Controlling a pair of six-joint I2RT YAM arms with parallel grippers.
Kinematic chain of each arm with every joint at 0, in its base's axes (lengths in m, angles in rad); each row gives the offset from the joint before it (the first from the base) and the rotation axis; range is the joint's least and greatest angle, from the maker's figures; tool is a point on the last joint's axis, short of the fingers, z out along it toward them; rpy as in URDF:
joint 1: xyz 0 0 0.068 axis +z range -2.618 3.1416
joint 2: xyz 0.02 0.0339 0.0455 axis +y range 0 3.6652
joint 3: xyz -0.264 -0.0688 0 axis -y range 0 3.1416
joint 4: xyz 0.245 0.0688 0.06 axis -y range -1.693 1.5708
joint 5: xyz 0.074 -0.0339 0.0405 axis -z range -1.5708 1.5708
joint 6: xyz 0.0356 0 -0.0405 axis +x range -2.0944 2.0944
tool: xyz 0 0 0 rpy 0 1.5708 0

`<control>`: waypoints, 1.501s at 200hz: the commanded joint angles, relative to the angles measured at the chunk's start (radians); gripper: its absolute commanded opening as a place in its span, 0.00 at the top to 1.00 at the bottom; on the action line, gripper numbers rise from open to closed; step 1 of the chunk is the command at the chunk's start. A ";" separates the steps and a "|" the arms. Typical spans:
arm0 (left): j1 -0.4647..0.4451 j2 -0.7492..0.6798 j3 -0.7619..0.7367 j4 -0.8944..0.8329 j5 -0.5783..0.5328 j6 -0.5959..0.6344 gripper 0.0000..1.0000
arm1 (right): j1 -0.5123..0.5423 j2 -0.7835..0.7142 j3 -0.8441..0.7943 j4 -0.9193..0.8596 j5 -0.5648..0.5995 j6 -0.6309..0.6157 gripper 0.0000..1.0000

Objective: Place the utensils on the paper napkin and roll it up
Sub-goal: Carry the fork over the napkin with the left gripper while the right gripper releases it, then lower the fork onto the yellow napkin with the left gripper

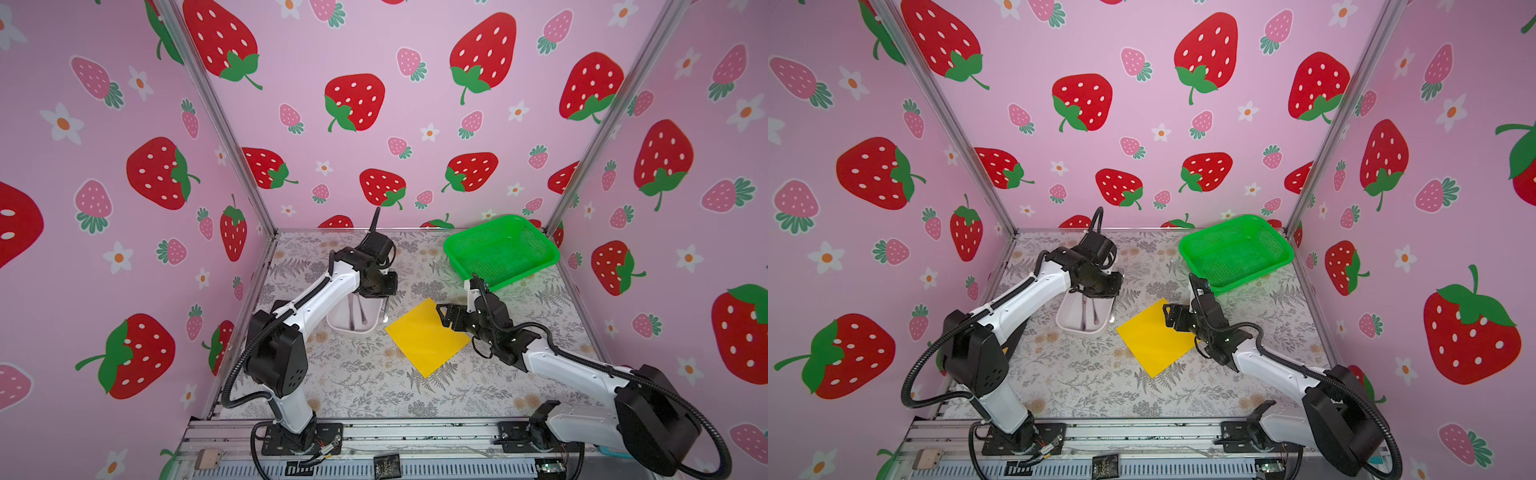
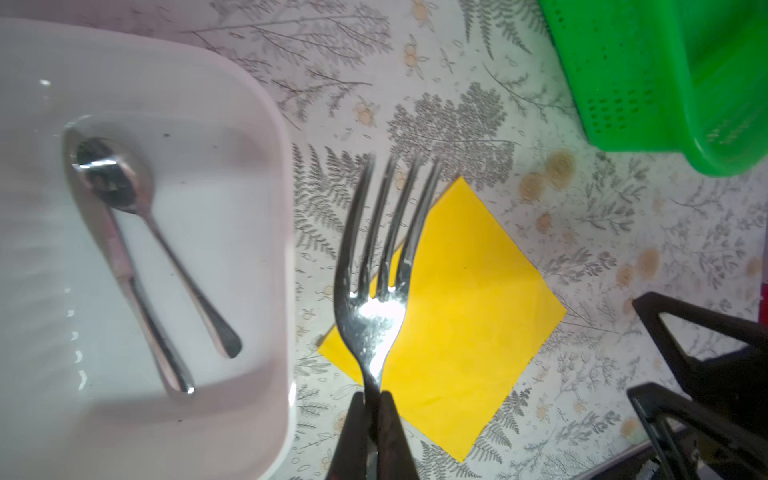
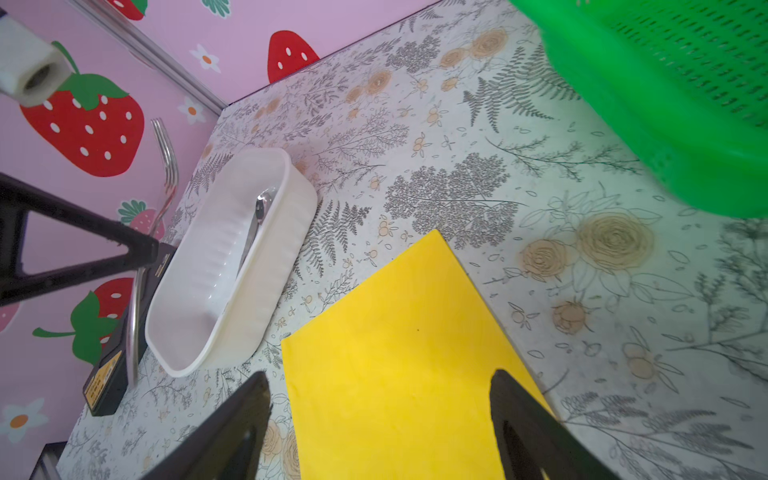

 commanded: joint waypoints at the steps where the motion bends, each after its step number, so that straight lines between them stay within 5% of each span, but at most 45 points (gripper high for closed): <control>1: -0.068 0.052 -0.014 0.091 0.078 -0.155 1.00 | -0.027 -0.052 -0.040 -0.011 -0.018 0.036 0.16; 28: -0.142 0.108 -0.031 0.207 0.111 -0.282 1.00 | -0.058 -0.104 -0.084 -0.059 0.014 0.078 0.15; 110: -0.227 0.296 0.061 0.200 0.092 -0.356 1.00 | -0.120 -0.195 -0.186 -0.100 -0.021 0.101 0.15; 300: -0.248 0.454 0.145 0.219 0.097 -0.391 1.00 | -0.137 -0.156 -0.172 -0.102 -0.099 0.082 0.14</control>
